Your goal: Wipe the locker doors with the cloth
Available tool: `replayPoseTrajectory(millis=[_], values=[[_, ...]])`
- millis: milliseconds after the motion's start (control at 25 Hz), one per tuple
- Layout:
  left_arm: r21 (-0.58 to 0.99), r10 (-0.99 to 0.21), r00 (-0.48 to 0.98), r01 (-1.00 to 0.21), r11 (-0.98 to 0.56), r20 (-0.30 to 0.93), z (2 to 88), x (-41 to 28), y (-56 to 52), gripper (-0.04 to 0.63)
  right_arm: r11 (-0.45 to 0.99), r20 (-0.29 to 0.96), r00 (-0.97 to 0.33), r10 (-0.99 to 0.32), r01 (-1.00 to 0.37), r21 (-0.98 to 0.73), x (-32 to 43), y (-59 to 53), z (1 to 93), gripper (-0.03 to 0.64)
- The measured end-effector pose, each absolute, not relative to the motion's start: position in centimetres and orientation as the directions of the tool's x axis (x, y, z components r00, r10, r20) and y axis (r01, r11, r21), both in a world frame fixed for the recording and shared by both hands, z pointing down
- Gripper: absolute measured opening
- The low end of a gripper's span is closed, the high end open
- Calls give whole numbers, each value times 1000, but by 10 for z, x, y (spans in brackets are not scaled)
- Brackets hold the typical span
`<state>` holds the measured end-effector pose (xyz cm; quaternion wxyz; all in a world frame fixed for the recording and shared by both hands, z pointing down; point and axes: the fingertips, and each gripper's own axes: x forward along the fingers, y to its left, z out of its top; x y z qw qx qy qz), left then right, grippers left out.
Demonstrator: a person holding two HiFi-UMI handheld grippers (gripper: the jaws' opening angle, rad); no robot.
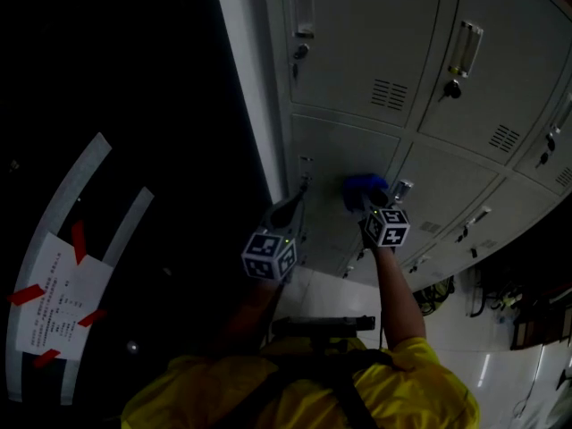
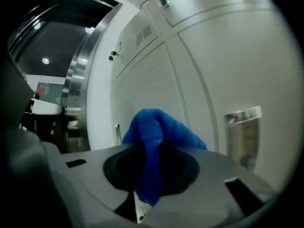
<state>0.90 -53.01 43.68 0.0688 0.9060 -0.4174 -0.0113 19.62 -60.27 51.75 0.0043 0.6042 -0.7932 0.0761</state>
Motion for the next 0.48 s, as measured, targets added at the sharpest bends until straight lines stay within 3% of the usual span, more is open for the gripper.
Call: replayPoseTrajectory(millis=[240, 480], values=[[129, -790, 610, -789, -601, 56, 440, -8, -535, -6, 492, 113, -494, -862, -869, -54, 58, -660, 510, 74], [137, -799, 598, -798, -587, 57, 444, -19, -532, -6, 507, 160, -509, -846, -860, -58, 2, -687, 511, 74]])
